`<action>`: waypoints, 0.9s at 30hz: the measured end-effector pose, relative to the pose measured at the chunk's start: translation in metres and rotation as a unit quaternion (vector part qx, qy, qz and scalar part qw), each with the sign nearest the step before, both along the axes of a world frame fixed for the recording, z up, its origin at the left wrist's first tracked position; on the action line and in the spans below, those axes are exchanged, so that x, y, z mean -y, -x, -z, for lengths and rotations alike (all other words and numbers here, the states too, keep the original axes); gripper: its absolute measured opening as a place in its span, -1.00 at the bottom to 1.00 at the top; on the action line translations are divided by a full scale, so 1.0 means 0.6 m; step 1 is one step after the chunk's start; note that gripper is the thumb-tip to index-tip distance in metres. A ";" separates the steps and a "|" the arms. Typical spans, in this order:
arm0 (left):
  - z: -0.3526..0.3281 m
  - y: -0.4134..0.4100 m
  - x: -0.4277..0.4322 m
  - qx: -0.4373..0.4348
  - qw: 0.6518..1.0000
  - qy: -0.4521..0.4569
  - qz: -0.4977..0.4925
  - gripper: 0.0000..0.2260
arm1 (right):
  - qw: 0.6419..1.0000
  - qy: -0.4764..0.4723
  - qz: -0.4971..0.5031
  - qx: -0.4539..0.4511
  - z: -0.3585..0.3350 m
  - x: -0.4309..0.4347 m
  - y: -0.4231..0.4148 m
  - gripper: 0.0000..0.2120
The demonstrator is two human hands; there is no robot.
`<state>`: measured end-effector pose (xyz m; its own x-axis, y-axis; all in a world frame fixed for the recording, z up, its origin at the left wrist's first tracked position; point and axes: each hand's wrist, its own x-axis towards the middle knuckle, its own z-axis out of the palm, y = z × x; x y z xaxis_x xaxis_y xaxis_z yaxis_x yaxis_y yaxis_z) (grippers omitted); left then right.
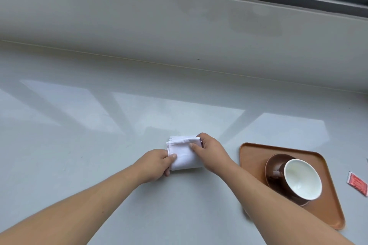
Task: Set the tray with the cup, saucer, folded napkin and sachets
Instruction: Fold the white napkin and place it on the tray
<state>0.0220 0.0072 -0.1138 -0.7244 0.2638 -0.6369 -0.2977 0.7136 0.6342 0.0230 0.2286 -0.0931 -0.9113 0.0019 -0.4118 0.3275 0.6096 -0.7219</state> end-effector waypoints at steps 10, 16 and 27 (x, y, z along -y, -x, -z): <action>0.000 0.049 -0.011 -0.005 0.996 0.071 0.062 -0.57 | 0.996 -0.081 0.014 0.027 0.027 0.004 0.037 -0.77; -0.019 0.068 -0.025 -0.161 0.953 0.224 0.123 -0.67 | 0.973 -0.232 0.004 -0.001 0.026 0.008 0.030 -0.65; -0.022 0.121 -0.050 -0.178 0.948 0.190 0.184 -0.27 | 0.990 -0.136 -0.012 0.029 0.008 0.012 0.024 -0.84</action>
<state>-0.0506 0.0373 -0.1008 -0.8144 0.3410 -0.4695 0.2000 0.9245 0.3245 0.0086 0.2215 -0.0976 -0.8876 0.0984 -0.4499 0.3463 0.7868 -0.5109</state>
